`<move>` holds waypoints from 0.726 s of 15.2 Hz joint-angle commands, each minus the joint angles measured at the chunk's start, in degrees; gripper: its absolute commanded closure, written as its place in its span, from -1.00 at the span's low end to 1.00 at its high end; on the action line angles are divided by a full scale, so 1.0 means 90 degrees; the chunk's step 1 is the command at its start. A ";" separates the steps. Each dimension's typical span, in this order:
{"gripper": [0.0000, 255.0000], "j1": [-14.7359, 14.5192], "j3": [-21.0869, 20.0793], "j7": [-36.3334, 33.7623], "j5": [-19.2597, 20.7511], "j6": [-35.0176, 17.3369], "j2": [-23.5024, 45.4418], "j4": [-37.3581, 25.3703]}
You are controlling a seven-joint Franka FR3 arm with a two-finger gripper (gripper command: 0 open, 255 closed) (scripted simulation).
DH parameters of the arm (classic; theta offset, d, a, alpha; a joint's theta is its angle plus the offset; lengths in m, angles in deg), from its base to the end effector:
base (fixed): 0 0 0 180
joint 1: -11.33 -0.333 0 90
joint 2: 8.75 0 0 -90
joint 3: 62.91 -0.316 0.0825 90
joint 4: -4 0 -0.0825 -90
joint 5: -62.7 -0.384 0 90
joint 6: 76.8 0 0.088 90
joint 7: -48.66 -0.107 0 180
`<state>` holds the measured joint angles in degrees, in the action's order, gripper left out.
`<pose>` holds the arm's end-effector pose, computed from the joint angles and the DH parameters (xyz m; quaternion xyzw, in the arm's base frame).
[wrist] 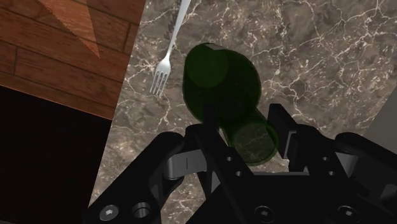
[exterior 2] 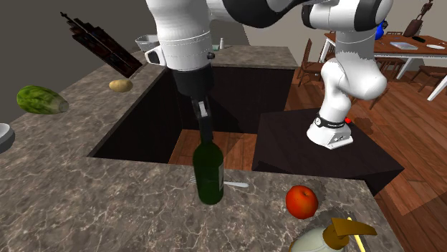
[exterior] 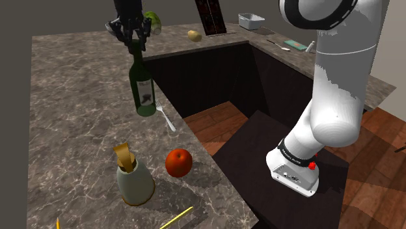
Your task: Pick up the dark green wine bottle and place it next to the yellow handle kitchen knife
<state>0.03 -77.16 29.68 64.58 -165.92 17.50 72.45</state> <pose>0.6288 0.2550 0.5225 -0.9972 -0.0476 0.0535 0.0198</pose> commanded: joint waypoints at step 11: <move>1.00 -0.0238 -0.0034 -0.0184 0.0074 0.1133 0.0329 -0.1472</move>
<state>-1.73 -77.29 28.61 65.32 -155.95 20.98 58.94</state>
